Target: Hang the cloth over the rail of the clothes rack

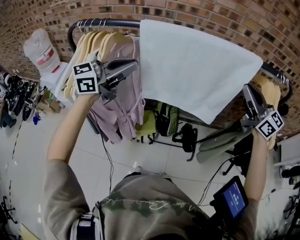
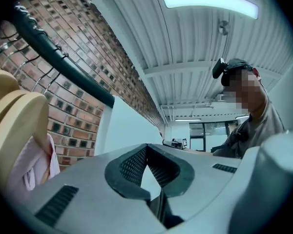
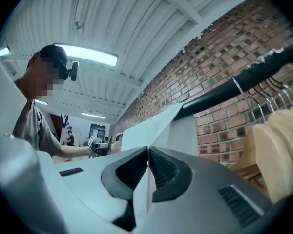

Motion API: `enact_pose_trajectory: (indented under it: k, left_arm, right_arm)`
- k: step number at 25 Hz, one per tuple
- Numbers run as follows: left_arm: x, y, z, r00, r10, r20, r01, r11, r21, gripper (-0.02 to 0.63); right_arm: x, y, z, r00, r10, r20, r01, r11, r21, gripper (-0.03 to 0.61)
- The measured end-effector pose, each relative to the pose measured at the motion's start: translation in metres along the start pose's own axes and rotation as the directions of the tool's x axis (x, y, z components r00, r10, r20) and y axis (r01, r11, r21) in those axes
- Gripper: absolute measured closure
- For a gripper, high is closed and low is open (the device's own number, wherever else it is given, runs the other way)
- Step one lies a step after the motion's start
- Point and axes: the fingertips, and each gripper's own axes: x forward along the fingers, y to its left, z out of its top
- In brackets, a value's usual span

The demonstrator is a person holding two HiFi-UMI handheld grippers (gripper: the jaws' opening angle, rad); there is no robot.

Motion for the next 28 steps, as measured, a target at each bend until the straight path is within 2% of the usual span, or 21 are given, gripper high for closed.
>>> enact_pose_trajectory:
  k: [3,5,9,14,17,19,24,28]
  left_arm:
    - [-0.003,-0.009,0.002,0.999,-0.030,-0.011,0.030,0.999,0.009,0.609]
    - [-0.006,-0.014,0.003,0.999,-0.053,-0.005,0.053,0.999,0.007,0.609]
    - [-0.010,-0.017,-0.007,0.997,-0.078,-0.014,0.078,0.997,-0.007,0.609]
    - [-0.006,-0.016,-0.010,0.996,-0.086,0.011,0.086,0.994,-0.065,0.609]
    - [-0.004,-0.021,-0.012,0.996,-0.090,0.013,0.091,0.993,-0.079,0.609]
    - [-0.003,-0.026,-0.012,0.996,-0.091,-0.001,0.091,0.994,-0.065,0.609]
    - [0.002,-0.038,-0.017,0.995,-0.085,-0.050,0.084,0.996,-0.023,0.609]
    - [0.005,-0.049,-0.026,0.990,-0.090,-0.111,0.092,0.996,0.005,0.609]
  right_arm:
    - [0.000,0.002,-0.001,0.997,-0.075,-0.032,0.073,0.995,-0.065,0.558]
    - [-0.003,0.000,0.000,0.993,-0.111,-0.024,0.110,0.993,-0.043,0.558]
    - [-0.006,-0.002,0.002,0.994,-0.111,0.005,0.111,0.994,0.012,0.558]
    - [-0.005,-0.026,0.004,0.987,-0.150,-0.051,0.151,0.988,0.021,0.558]
    - [-0.007,-0.029,0.013,0.985,-0.174,-0.013,0.174,0.983,0.056,0.558]
    - [-0.012,-0.026,0.018,0.985,-0.171,0.023,0.169,0.983,0.078,0.557]
    - [-0.022,-0.011,0.019,0.988,-0.151,0.030,0.149,0.987,0.053,0.557]
    - [-0.008,0.038,0.016,1.000,-0.026,0.015,0.025,0.999,0.023,0.557]
